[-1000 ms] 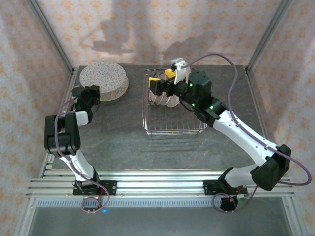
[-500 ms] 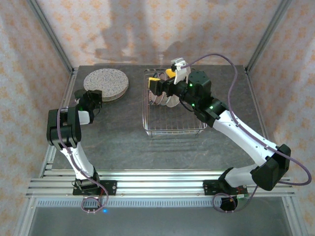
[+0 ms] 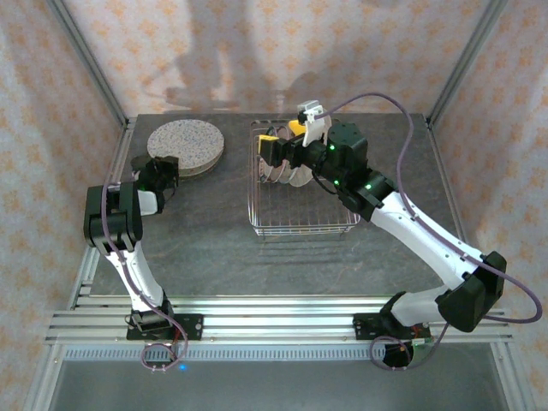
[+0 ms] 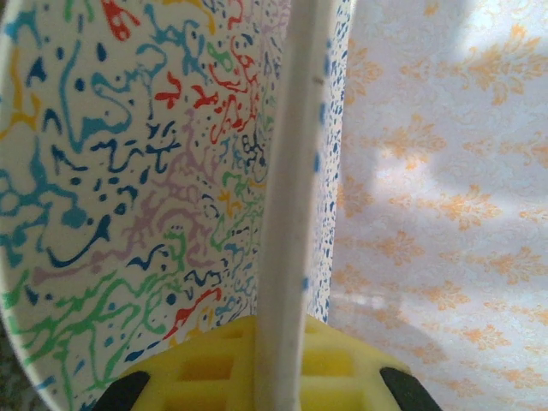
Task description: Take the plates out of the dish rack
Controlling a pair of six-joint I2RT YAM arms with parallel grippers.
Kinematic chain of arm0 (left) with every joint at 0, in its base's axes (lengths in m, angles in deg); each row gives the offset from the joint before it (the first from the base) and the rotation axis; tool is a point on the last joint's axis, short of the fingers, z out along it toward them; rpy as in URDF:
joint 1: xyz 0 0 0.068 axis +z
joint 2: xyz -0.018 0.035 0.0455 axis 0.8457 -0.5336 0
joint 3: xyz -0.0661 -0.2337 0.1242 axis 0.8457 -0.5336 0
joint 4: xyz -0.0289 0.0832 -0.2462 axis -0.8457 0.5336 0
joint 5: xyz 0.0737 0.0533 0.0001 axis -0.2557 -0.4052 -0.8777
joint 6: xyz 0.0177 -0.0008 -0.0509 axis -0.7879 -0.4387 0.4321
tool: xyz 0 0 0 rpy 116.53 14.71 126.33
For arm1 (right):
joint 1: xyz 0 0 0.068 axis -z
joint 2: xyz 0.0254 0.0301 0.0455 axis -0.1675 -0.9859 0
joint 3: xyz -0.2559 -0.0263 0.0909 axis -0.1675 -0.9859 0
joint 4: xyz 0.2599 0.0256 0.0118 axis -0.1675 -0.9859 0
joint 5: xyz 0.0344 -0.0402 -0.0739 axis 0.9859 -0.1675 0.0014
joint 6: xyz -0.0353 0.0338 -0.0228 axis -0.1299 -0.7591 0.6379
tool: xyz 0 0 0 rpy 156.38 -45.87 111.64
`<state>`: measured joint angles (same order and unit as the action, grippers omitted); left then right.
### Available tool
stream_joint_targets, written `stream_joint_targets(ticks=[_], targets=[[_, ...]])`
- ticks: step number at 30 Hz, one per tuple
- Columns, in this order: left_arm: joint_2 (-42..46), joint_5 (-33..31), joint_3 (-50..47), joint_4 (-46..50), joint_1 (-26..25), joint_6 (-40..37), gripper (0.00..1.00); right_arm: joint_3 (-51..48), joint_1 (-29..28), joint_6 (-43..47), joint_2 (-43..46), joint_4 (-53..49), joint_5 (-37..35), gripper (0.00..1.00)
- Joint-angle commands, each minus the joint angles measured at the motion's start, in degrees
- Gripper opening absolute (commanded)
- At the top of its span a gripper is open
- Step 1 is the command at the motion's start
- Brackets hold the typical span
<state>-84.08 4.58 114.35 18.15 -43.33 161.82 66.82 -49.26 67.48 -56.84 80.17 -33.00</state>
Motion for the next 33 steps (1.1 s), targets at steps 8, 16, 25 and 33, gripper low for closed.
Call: stream_joint_targets(ticks=[8,16,25,33], targets=[[-1.7,1.7,4.1,-3.0,0.9,-1.9,0.00,2.9,-0.4,-0.1,0.3,-0.3,-0.2,0.95],[-1.8,1.6,4.5,-0.9,0.9,-2.6,0.13,3.2,-0.4,-0.4,0.1,-0.6,-0.7,0.95],[-1.3,2.0,5.3,1.8,1.1,-3.8,0.23,3.5,-0.4,-0.9,0.2,-0.6,-0.9,0.95],[-0.4,2.6,6.3,6.8,1.2,-5.4,0.37,3.5,-0.4,-1.4,0.3,-0.6,-1.0,0.95]])
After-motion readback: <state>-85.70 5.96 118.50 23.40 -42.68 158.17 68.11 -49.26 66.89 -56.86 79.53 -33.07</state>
